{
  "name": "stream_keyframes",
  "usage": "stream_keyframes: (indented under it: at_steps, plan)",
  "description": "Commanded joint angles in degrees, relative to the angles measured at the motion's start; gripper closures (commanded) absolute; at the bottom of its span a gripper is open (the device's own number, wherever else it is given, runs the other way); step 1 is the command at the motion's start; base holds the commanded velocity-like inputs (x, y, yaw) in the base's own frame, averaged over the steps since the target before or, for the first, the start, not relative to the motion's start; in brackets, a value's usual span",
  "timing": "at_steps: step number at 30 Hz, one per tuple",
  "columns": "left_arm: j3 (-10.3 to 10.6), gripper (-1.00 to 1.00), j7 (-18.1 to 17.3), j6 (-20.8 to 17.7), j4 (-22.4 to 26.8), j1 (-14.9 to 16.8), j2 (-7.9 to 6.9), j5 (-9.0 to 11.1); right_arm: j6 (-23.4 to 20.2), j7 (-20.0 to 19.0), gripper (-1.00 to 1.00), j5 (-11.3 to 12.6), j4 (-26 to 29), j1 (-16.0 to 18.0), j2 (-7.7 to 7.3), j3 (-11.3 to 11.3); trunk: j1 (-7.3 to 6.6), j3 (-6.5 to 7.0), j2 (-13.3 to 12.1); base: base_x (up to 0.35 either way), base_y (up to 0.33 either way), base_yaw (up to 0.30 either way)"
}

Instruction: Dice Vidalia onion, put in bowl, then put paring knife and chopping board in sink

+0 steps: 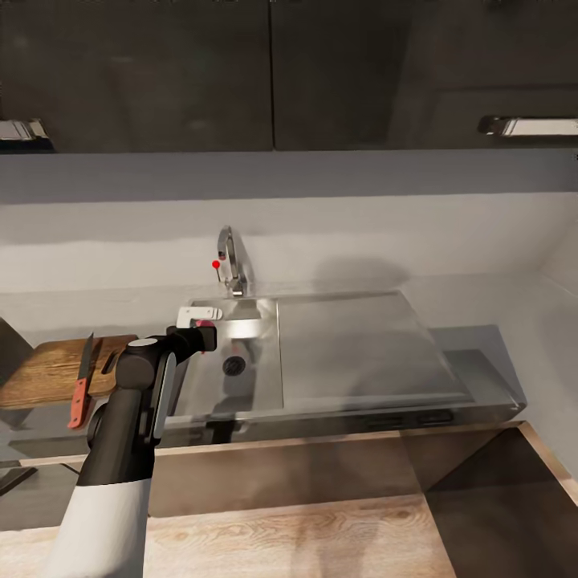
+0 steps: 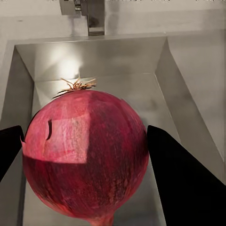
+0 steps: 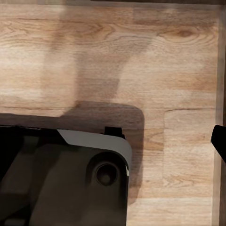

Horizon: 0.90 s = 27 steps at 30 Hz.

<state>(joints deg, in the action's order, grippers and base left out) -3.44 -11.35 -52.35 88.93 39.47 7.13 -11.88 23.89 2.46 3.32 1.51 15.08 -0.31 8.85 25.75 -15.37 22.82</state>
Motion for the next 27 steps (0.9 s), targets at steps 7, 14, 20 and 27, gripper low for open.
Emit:
stream_keyframes:
  at_steps: [7, 14, 20, 27]
  plan:
    - [-0.08, 1.00, -0.69, -0.13, 0.09, 0.08, 0.03, -0.71, 0.43, 0.26, -1.00, 0.37, -0.02, 0.04, -0.01, 0.47, 0.03, 0.50, 0.10, -0.061, 0.000, 0.000]
    - [-0.08, 1.00, -0.69, -0.20, 0.11, 0.07, -0.01, -0.76, 0.45, 0.26, -1.00, 0.37, -0.02, 0.04, -0.02, 0.47, 0.03, 1.15, 0.10, -0.237, 0.029, 0.000]
    - [-0.08, 1.00, -0.69, -0.21, 0.11, 0.07, 0.04, -0.76, 0.46, 0.27, -1.00, 0.37, -0.02, 0.04, -0.04, 0.47, 0.03, 1.71, 0.10, -0.283, 0.125, 0.000]
    - [-0.08, 1.00, -0.63, -0.37, 0.11, 0.07, -0.01, -0.78, 0.46, 0.27, -1.00, 0.36, -0.02, 0.04, -0.04, 0.47, 0.03, 2.36, 0.10, -0.226, 0.200, 0.000]
